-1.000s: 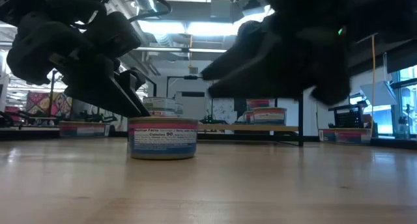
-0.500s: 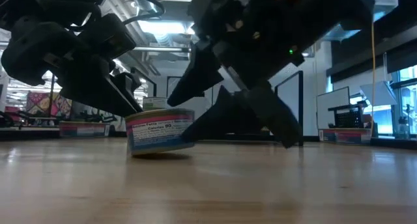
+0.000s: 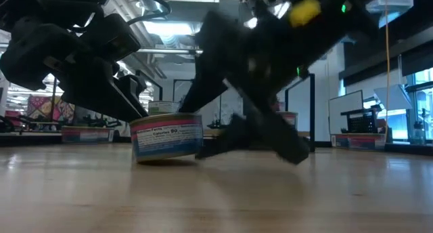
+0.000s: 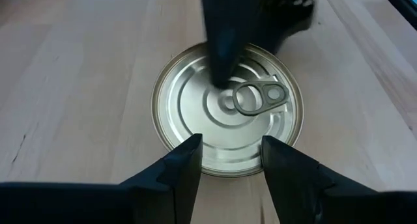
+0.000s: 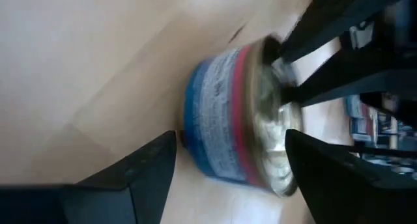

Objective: Stack canned seafood by type on shelf
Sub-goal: Stack the blue pink tuna can on top of the other blue pink tuna can on the shelf

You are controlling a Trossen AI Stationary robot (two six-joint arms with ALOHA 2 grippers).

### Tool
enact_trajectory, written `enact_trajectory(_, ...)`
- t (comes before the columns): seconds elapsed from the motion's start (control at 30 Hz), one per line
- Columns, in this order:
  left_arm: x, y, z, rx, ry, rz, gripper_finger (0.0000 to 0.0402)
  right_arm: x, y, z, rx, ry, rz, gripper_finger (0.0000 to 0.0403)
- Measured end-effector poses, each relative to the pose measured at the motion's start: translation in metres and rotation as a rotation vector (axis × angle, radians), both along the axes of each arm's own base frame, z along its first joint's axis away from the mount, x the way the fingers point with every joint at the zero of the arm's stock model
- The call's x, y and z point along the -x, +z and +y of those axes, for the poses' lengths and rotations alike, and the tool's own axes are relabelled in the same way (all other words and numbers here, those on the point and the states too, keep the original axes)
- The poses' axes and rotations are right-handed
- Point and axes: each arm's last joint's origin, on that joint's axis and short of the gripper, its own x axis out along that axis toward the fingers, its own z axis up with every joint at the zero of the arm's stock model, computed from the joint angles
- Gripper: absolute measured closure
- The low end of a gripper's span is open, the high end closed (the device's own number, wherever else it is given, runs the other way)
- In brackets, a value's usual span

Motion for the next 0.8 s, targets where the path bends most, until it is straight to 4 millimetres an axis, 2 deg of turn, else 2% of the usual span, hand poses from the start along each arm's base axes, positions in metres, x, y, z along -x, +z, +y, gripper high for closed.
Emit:
enact_trajectory(0.27,0.000,0.000,0.000,-0.003,0.005,-0.001,0.0243,-0.004,-0.019,0.001,0.153,-0.015,-0.008,0.0119)
enact_trajectory(0.67,0.000,0.000,0.000,-0.006,-0.001,-0.013,0.0243,-0.013,-0.017,-0.004,0.083,0.043,-0.053,0.0120)
enact_trajectory(0.8,0.000,-0.001,0.000,-0.007,-0.002,-0.012,0.0243,-0.014,-0.017,-0.007,0.065,0.022,-0.061,0.0152)
